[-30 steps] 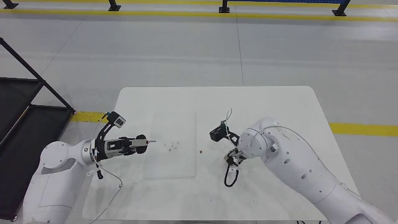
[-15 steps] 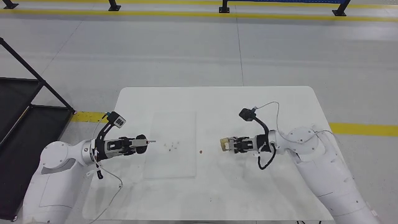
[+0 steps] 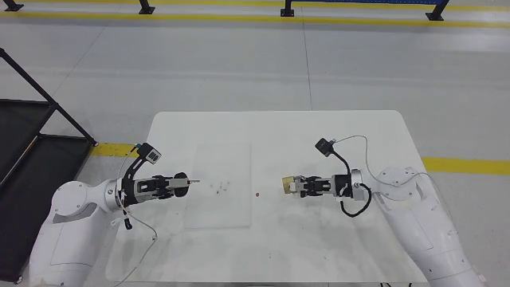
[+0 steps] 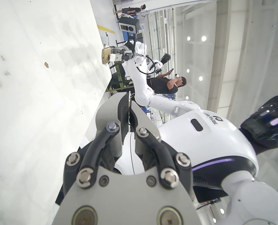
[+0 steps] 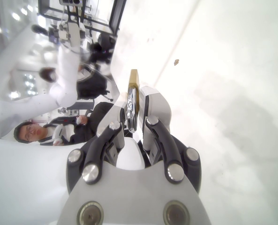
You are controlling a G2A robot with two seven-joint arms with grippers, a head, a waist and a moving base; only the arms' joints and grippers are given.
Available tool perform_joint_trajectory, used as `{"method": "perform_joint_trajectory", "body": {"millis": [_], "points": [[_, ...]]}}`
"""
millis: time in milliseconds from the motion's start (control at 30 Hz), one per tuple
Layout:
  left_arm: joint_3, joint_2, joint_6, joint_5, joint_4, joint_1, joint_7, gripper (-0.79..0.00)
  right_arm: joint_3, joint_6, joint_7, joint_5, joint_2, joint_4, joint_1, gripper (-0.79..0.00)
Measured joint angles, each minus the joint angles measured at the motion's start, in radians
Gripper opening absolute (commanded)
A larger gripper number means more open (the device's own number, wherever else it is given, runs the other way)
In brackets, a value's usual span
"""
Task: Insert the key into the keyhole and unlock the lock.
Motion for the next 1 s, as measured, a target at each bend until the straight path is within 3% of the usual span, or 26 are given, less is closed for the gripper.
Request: {"method": "perform_joint_trajectory", "body": {"millis": [133,467,1000], "points": [[0.0,0.0,0.0,0.0,0.0,0.0,0.0,-0.785,0.001,0.008,-0.019,0.014,-0.002,0.004,-0.01,-0.785],[0.0,0.0,0.0,0.0,0.0,0.0,0.0,-0.785,0.008,-0.068,-0.046,0.429,-0.019,0.11,-0.082,-0.785],[0.0,0.0,0.0,0.0,0.0,0.0,0.0,-0.785,0.039,-0.126,-0.184,0.434,-0.014,0.024,-0.185,-0.785]]}}
